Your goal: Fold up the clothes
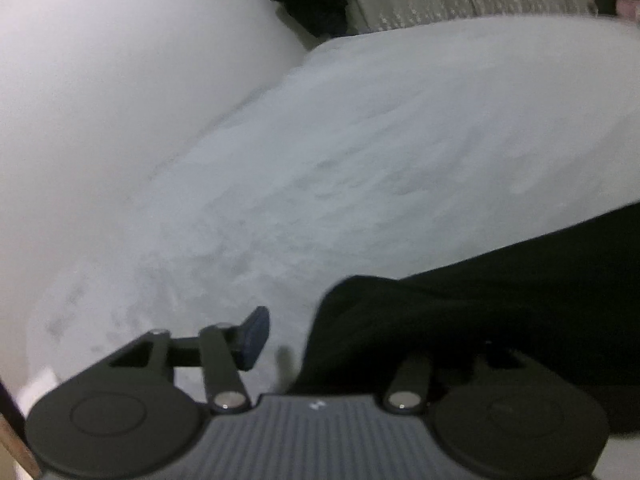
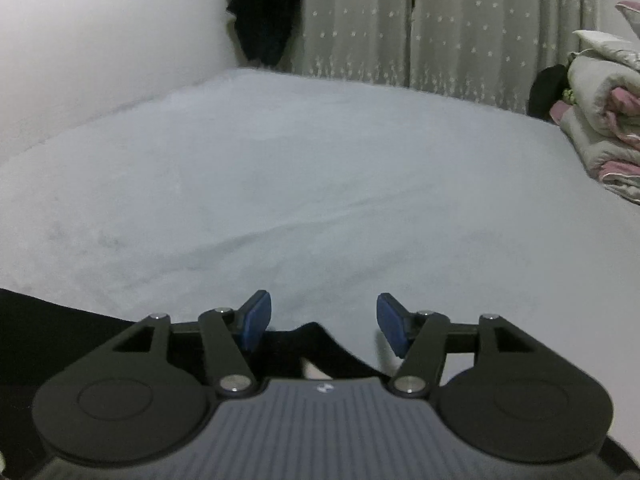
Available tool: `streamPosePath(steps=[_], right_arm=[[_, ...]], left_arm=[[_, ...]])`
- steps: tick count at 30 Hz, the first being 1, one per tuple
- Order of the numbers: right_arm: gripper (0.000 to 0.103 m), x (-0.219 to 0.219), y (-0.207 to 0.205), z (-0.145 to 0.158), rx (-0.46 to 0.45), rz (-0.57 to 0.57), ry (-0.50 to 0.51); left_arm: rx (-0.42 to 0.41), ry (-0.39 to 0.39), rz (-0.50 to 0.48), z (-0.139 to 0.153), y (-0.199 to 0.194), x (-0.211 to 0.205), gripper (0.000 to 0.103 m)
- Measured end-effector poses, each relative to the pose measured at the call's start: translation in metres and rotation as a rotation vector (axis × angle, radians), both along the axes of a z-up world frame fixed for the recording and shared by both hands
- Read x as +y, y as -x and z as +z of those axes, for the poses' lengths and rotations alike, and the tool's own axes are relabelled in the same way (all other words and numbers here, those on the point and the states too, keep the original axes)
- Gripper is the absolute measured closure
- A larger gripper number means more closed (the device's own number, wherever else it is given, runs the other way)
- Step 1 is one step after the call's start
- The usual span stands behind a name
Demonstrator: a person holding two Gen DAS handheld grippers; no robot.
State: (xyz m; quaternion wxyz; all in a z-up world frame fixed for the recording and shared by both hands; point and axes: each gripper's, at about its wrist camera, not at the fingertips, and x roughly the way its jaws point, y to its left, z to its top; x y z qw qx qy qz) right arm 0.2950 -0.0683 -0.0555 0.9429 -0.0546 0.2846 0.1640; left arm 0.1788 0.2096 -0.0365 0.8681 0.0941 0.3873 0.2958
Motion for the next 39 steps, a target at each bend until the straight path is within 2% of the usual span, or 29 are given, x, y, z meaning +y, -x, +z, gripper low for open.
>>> streamPosePath(steps=[3, 9, 16, 18, 22, 33, 37, 39], right_arm=[[0.04, -0.027, 0.01, 0.008, 0.009, -0.034, -0.001], [0.04, -0.086, 0.029, 0.022, 0.03, -0.105, -0.006], [0.041, -0.152, 0.051, 0.032, 0.063, -0.172, -0.013], [0.041, -0.167, 0.056, 0.028, 0.083, -0.175, -0.017], [0.05, -0.197, 0.066, 0.02, 0.121, -0.18, -0.024], [0.053, -0.283, 0.11, 0.016, 0.208, -0.149, -0.015], [0.056, -0.299, 0.124, 0.014, 0.227, -0.103, -0.057], [0.059, -0.304, 0.129, 0.011, 0.235, -0.077, -0.09]], left_arm=[[-0.012, 0.1, -0.009, 0.008, 0.009, -0.004, 0.045], [-0.044, 0.158, -0.098, 0.019, 0.021, -0.039, 0.04], [-0.081, 0.223, -0.202, 0.032, 0.034, -0.082, 0.04], [-0.077, 0.233, -0.28, 0.031, 0.023, -0.105, 0.04], [-0.067, 0.251, -0.439, 0.028, 0.0, -0.151, 0.04], [-0.037, 0.296, -0.878, 0.02, -0.064, -0.28, 0.041], [-0.027, 0.264, -0.944, 0.016, -0.092, -0.315, 0.041], [-0.024, 0.275, -0.935, 0.013, -0.104, -0.318, 0.041]])
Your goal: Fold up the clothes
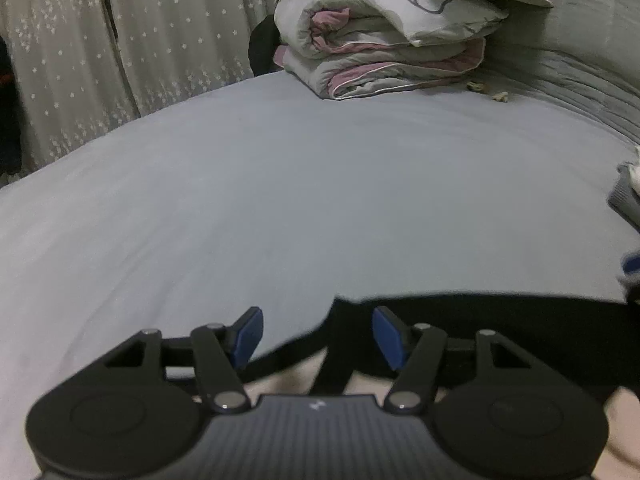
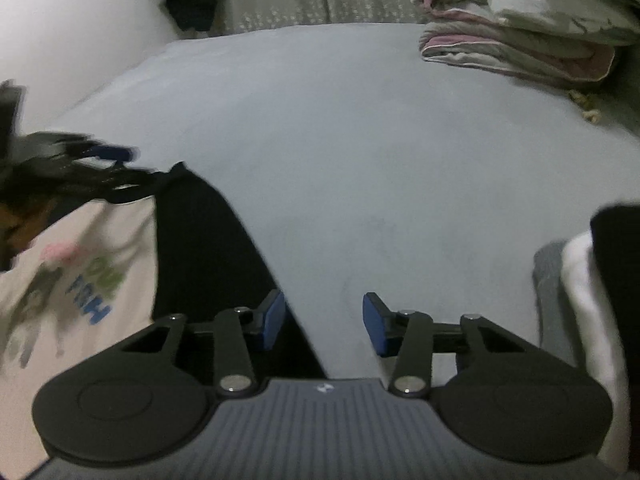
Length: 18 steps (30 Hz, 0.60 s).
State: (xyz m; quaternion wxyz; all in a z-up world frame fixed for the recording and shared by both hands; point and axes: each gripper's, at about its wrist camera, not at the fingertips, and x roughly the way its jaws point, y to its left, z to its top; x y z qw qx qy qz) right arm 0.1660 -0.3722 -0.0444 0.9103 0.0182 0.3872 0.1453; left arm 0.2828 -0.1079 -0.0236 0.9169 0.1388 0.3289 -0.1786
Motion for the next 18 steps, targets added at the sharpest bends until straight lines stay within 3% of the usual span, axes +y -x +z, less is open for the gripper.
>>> streamPosePath(steps=[4, 6, 8, 9, 10, 13, 15, 18], right_arm=[[0.065, 0.0, 0.003, -0.009, 0.017, 0.034, -0.052], [0.07, 0.004, 0.004, -0.016, 0.021, 0.046, -0.047], [0.092, 0.009, 0.007, -0.021, 0.009, 0.058, -0.035], [0.098, 0.011, 0.008, -0.022, 0.0, 0.064, -0.029], [0.1, 0.014, 0.011, -0.022, -0.012, 0.061, -0.013], [0.101, 0.027, 0.02, -0.013, -0.082, 0.01, 0.096], [0.101, 0.036, 0.027, -0.002, -0.16, -0.038, 0.186], [0.101, 0.045, 0.026, 0.005, -0.252, -0.107, 0.322]], left_arm=[[0.033, 0.04, 0.003, -0.006, -0.014, 0.003, 0.041], [0.049, 0.057, -0.003, -0.01, -0.016, 0.005, 0.047], [0.075, 0.092, -0.032, -0.014, -0.014, 0.005, 0.075], [0.089, 0.111, -0.047, -0.016, -0.013, 0.005, 0.094], [0.085, 0.117, -0.055, -0.016, -0.01, 0.003, 0.101], [-0.038, 0.057, -0.028, -0.011, 0.002, -0.008, 0.102], [-0.098, 0.085, -0.001, -0.007, 0.006, -0.007, 0.102], [-0.119, 0.033, 0.013, -0.015, 0.008, -0.015, 0.102]])
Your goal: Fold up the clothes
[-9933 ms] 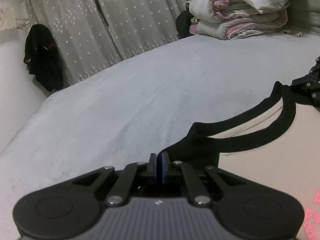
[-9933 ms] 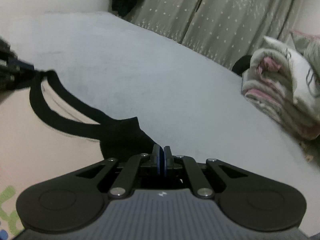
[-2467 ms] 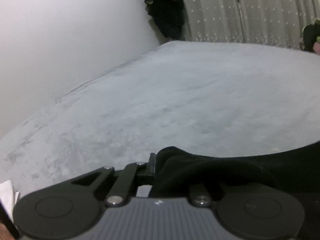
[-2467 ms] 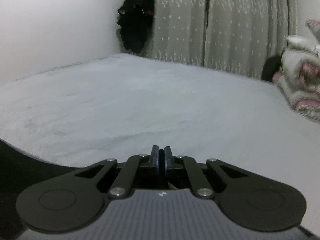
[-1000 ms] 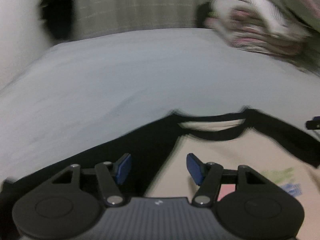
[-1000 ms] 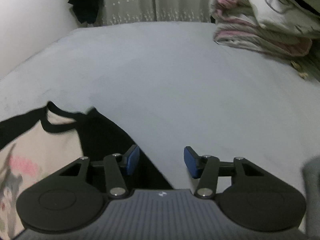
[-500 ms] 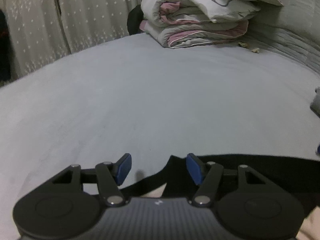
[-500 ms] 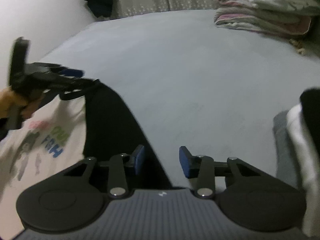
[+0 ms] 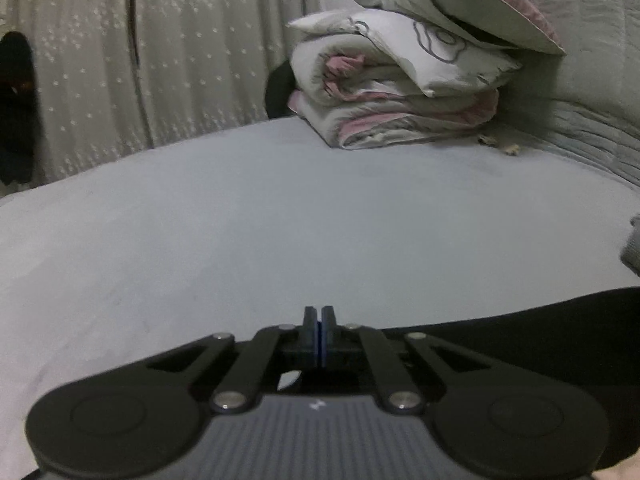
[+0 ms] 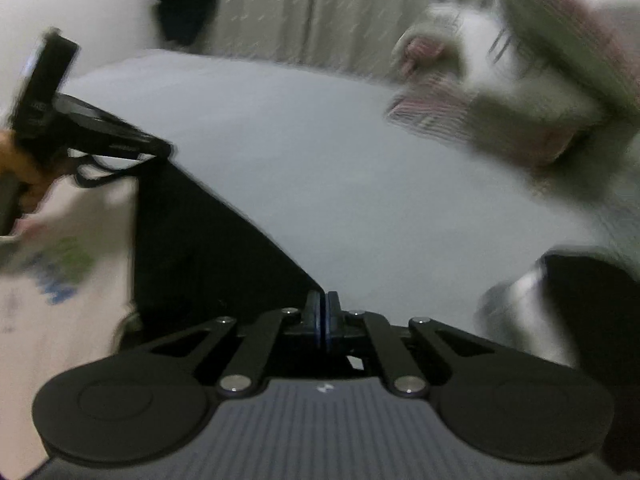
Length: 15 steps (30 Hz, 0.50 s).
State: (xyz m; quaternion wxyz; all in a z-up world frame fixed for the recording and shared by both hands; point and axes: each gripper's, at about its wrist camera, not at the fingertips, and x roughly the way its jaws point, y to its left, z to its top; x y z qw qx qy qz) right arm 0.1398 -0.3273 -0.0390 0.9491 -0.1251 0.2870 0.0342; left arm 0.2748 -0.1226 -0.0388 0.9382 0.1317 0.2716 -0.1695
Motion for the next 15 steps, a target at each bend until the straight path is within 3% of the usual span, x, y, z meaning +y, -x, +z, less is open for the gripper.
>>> streamPosePath(steps=[5, 10, 12, 13, 15], right_arm=[[0.101, -0.002, -0.031, -0.032, 0.076, -0.058, 0.04], [0.1, -0.001, -0.033, -0.045, 0.047, -0.086, 0.051], [0.095, -0.002, -0.033, -0.043, 0.041, -0.102, 0.041], [0.087, -0.002, -0.032, -0.039, 0.04, -0.111, 0.03], [0.074, -0.005, -0.028, -0.027, 0.043, -0.127, -0.005]], left_arm=[[-0.031, -0.089, 0.029, -0.015, 0.002, -0.013, 0.101], [-0.062, -0.178, 0.058, -0.03, 0.005, -0.026, 0.1], [-0.078, -0.238, 0.073, -0.024, 0.009, -0.035, 0.087], [-0.077, -0.244, 0.086, -0.02, 0.014, -0.036, 0.081], [-0.078, -0.225, 0.108, -0.008, 0.021, -0.037, 0.057]])
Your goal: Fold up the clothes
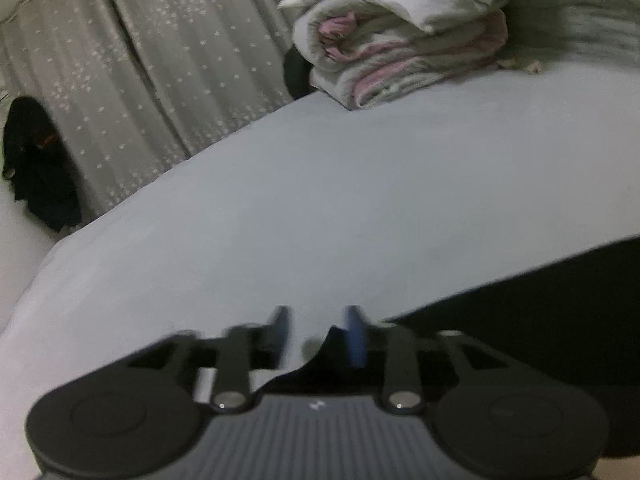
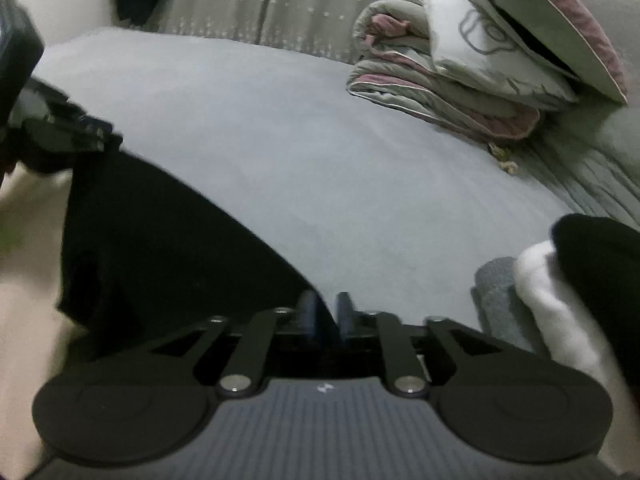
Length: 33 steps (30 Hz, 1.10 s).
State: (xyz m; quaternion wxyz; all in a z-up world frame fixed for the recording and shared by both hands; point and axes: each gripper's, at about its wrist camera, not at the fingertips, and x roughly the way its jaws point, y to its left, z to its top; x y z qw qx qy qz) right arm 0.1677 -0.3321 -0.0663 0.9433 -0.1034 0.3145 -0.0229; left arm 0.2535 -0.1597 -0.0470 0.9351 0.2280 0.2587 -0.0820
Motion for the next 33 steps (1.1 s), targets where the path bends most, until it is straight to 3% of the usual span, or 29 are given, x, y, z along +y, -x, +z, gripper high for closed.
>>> streamPosePath(steps=[2, 6, 18, 25, 33], right_arm=[[0.064, -0.002, 0.008, 0.012, -0.007, -0.013, -0.035], [0.063, -0.007, 0.026, 0.033, 0.001, -0.046, -0.112], [0.06, -0.039, 0.096, 0.076, 0.015, -0.213, -0.371], [0.06, -0.072, 0.124, 0.057, 0.032, -0.304, -0.487], [0.058, -0.1, 0.142, 0.047, 0.067, -0.305, -0.479]], left_arm=[[0.024, 0.037, 0.0, 0.011, 0.007, -0.001, 0.049], [0.073, 0.095, -0.01, 0.031, 0.024, -0.005, 0.044], [0.217, 0.156, -0.234, 0.053, 0.083, -0.053, 0.042], [0.35, 0.246, -0.4, 0.048, 0.099, -0.082, 0.042], [0.483, 0.401, -0.403, 0.018, 0.069, -0.126, 0.042]])
